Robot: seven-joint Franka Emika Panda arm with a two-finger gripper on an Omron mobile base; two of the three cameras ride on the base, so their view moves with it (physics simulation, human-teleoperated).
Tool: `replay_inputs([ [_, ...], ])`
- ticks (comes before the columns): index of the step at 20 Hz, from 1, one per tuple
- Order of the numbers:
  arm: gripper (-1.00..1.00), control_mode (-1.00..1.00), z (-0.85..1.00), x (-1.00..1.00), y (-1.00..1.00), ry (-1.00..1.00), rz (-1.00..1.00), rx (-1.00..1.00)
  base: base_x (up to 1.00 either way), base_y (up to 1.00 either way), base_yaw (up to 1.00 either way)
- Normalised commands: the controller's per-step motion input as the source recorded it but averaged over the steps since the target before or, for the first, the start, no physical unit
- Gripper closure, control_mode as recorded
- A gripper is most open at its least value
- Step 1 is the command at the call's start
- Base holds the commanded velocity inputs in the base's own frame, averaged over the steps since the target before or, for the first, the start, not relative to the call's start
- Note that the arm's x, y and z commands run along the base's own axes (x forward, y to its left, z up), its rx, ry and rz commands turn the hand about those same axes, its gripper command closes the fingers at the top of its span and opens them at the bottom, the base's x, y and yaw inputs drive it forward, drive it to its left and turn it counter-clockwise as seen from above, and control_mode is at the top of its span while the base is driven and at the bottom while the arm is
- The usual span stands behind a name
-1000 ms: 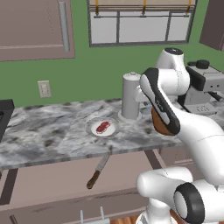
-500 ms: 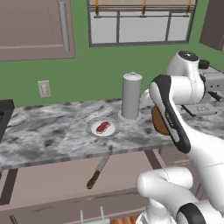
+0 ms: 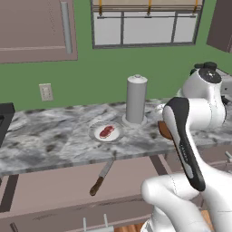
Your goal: Pick up the knife from the drawer and place it on the cutting board. Then place the meat from the plate to the cutting board.
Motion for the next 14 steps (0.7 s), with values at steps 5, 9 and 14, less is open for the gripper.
replay_inputs([
  [5,-1.0,-1.0,0.0,-0.38,0.0,0.01,-0.03,0.0,0.0,0.0,0.0],
  [9,-1.0,-1.0,0.0,-0.38,0.18,0.02,-0.02,-0.09,0.0,0.0,0.0],
  [14,-1.0,-1.0,0.0,-0.39,0.38,0.14,-0.07,-0.1,0.0,0.0,0.0],
])
